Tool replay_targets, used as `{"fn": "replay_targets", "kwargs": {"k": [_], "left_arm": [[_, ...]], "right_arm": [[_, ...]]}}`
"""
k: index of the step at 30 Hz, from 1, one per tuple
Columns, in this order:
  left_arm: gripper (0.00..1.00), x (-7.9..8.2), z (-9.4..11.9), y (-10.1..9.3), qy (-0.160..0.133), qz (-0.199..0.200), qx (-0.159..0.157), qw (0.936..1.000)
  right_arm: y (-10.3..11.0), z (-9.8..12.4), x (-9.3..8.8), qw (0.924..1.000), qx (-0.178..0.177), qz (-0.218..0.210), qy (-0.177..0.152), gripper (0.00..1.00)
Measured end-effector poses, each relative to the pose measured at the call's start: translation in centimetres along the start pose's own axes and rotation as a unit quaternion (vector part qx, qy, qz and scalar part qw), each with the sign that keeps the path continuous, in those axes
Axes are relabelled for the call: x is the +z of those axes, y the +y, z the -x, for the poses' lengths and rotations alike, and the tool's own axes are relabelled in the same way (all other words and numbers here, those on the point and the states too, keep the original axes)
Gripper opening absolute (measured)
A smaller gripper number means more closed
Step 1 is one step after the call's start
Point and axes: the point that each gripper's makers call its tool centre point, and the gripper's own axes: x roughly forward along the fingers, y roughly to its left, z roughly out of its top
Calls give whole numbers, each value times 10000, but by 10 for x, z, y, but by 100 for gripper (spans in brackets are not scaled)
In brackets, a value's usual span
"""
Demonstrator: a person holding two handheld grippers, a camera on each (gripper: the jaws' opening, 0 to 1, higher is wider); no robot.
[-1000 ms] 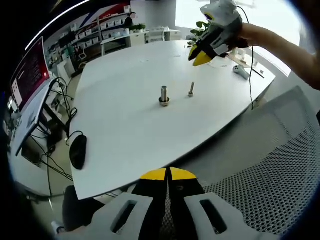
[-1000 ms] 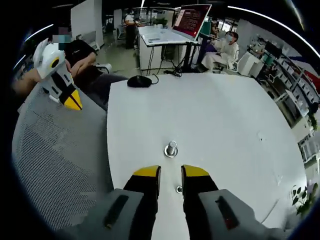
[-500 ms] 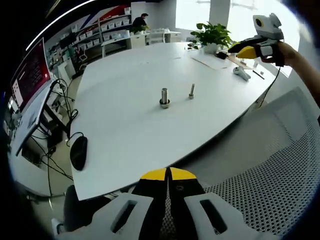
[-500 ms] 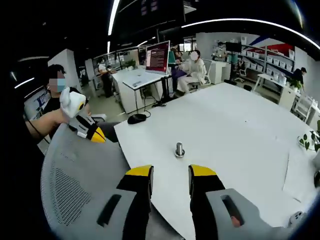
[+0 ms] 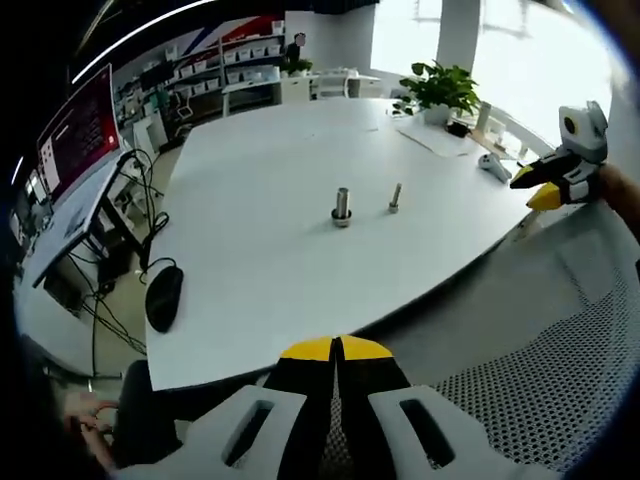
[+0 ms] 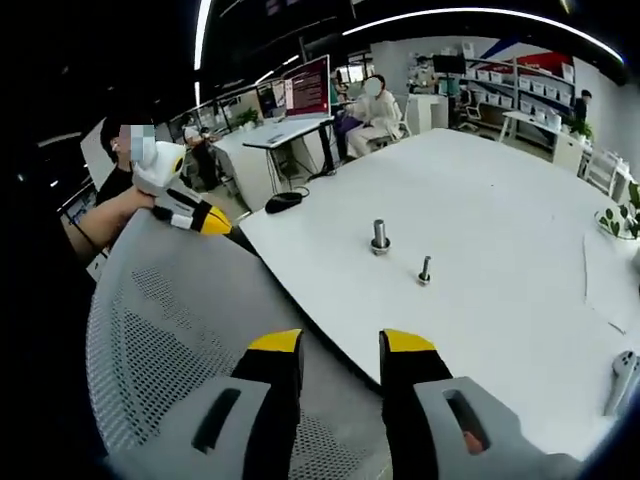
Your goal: Place the washer onto the threaded stud by aligning its center hole with the stud, sliding it down to the base, and recovering from edge contact or off-axis alignment until the washer reaches the visible bottom stop.
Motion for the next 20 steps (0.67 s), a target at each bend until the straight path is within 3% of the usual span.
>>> {"fn": "replay_targets", "kwargs": {"k": [5,8,9,11,13,18,20], "left_arm": [[0,1,1,-6,-77,-262,-186,9995],[0,-4,0,-3,92,-149,-140,9997],[0,-4,-1,-3,97,-151,-140,9997],[0,-2,-1,-4,77,-158,-133,9998],[0,-4,-1,-4,112,-139,-115,9998],[0,-2,0,-5,69,-143,-67,9999],[0,0,0,-8,-44,-440,-202,9988]], "right_arm": [[7,-7,-17,9994,-213,-221,166,31],[6,-5,-18,9977,-296,-603,66,30],[0,-4,-17,9954,-395,-877,-50,29],[5,-5,-27,9891,-244,-1442,193,25],[2,-7,-23,9919,-376,-1211,54,25],[3,-7,-27,9919,-384,-1202,169,23],[4,-7,-27,9918,-383,-1203,194,23]]}}
